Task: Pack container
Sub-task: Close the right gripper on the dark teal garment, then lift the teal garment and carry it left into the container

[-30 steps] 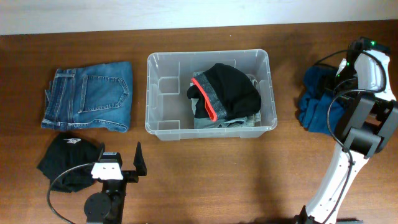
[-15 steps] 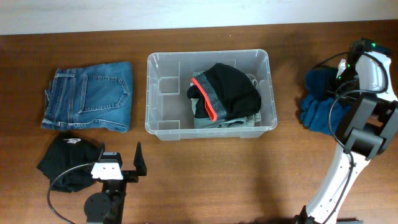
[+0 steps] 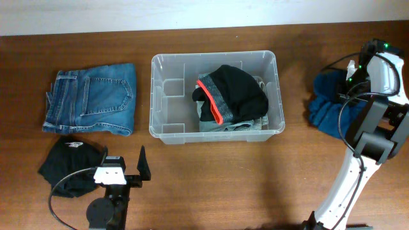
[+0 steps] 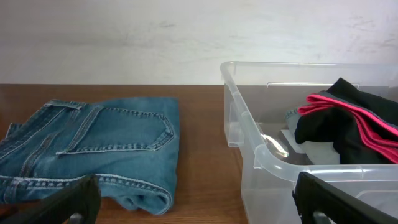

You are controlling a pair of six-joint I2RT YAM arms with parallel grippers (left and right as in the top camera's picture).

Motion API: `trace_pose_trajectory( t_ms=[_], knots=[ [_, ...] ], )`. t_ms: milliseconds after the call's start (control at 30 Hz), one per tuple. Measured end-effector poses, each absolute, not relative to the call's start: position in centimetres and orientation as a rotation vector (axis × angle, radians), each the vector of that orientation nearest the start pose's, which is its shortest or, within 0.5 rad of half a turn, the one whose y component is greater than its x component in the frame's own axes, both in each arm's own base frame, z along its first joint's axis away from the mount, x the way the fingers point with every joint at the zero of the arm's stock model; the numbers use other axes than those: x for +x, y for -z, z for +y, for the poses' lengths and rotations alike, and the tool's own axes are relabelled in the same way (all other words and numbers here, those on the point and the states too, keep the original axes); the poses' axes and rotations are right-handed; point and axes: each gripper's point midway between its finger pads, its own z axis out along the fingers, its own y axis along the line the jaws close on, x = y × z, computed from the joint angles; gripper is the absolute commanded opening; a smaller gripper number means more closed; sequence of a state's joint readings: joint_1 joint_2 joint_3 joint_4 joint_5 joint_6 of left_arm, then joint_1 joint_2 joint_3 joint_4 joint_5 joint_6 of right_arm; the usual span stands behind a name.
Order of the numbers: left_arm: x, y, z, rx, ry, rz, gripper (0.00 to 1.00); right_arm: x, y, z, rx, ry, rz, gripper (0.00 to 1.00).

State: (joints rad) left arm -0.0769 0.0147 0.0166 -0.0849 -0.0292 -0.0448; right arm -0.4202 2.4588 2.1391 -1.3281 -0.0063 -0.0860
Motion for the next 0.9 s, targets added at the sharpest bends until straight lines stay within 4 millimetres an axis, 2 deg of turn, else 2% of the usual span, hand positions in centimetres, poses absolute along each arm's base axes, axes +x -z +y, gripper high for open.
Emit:
trace_pose_trajectory(
  t_ms=[33,100,200,300,400,433,467,500,567,600,667,800,833,900],
  knots=[
    [24.6,-15.7,-1.4,0.004,0.068,1.654,0.99,41.9,-1.7,-18.3,0.535,-0.066,3.168,0.04],
    [24.6,-15.7,-1.4,0.004,0.068,1.654,0.99,42.7,-2.3,-16.6,0.515,-0.179,3.151,0.04],
    [24.6,-15.7,-1.4,0.004,0.068,1.654,0.99,43.8,-3.7,-14.3,0.454,-0.248,3.119,0.04],
    [24.6,-15.7,-1.4,0.004,0.068,1.654,0.99,44.8,-6.5,-12.2,0.393,-0.272,3.066,0.04],
    [24.6,-15.7,-1.4,0.004,0.068,1.654,0.99,45.3,-11.3,-10.1,0.339,-0.271,2.979,0.04],
    [24.6,-15.7,-1.4,0.004,0.068,1.654,0.99,45.3,-14.3,-9.1,0.309,-0.266,2.924,0.04],
    [24.6,-15.7,-1.4,0.004,0.068,1.654,0.99,45.2,-16.5,-8.5,0.296,-0.260,2.883,0.04],
    [24.6,-15.8,-1.4,0.004,0.068,1.654,0.99,44.8,-18.6,-8.0,0.287,-0.252,2.845,0.04],
    [24.6,-15.7,-1.4,0.004,0.068,1.654,0.99,44.1,-21.5,-7.2,0.266,-0.241,2.793,0.04],
    [24.6,-15.8,-1.4,0.004,0.068,1.654,0.99,43.4,-24.1,-6.4,0.250,-0.233,2.744,0.04],
    [24.6,-15.7,-1.4,0.004,0.068,1.654,0.99,42.6,-26.3,-5.1,0.222,-0.231,2.702,0.04],
    [24.6,-15.7,-1.4,0.004,0.068,1.654,0.99,41.7,-29.0,0.0,0.101,-0.266,2.657,0.04],
    [24.6,-15.7,-1.4,0.004,0.068,1.654,0.99,41.4,-29.5,2.3,0.047,-0.292,2.651,0.04],
    [24.6,-15.7,-1.4,0.005,0.068,1.654,0.99,41.0,-29.9,5.8,-0.018,-0.332,2.648,0.04]
  ],
)
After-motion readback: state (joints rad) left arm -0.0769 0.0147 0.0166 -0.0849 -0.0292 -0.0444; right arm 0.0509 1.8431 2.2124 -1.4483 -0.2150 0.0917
